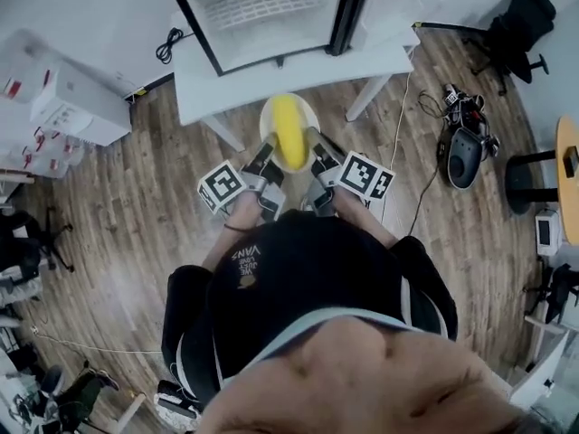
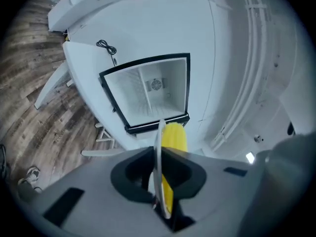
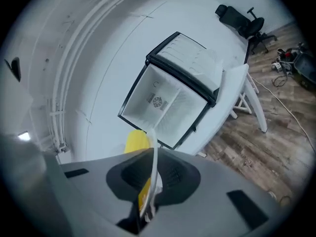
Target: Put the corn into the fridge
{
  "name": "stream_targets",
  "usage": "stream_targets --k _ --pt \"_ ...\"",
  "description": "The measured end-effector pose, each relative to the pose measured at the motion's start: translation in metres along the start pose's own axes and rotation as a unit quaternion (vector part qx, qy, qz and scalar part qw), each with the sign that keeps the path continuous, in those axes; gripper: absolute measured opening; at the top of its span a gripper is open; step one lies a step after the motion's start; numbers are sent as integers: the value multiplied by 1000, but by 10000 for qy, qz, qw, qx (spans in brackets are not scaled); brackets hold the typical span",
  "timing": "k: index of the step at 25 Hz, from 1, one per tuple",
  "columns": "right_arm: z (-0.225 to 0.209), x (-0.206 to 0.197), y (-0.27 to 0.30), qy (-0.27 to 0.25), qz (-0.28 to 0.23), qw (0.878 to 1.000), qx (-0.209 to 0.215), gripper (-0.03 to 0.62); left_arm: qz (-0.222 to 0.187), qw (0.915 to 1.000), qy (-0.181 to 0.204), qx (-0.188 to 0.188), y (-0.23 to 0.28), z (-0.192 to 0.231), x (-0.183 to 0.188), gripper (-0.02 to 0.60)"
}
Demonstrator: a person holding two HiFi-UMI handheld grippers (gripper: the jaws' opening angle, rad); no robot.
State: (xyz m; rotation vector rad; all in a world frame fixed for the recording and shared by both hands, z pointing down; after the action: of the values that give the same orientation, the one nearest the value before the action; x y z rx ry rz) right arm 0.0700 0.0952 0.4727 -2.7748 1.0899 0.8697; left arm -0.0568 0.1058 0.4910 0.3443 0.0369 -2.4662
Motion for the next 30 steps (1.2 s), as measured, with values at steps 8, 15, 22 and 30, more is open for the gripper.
stream_targets --k 8,15,22,30 --pt "-19 33 19 -76 284 9994 198 26 -340 9994 -32 56 36 1 4 41" --pt "-32 46 31 -103 525 9983 245 26 -586 9981 -149 133 51 8 4 41" --pt "-37 57 43 -82 548 9982 231 26 -581 9980 -182 180 66 10 14 41" --pt "-45 75 61 -55 380 9993 -21 26 -287 9991 -294 121 95 15 31 41"
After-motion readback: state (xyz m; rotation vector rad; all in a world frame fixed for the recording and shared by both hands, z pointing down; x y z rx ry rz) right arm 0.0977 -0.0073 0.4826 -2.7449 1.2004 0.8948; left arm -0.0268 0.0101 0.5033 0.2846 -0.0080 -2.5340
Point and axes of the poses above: the fingertips, and each gripper's own axes: y forward along the fingers, z to its left, x out of its top, the point moved 3 cm from there along -y, backward along the fingers
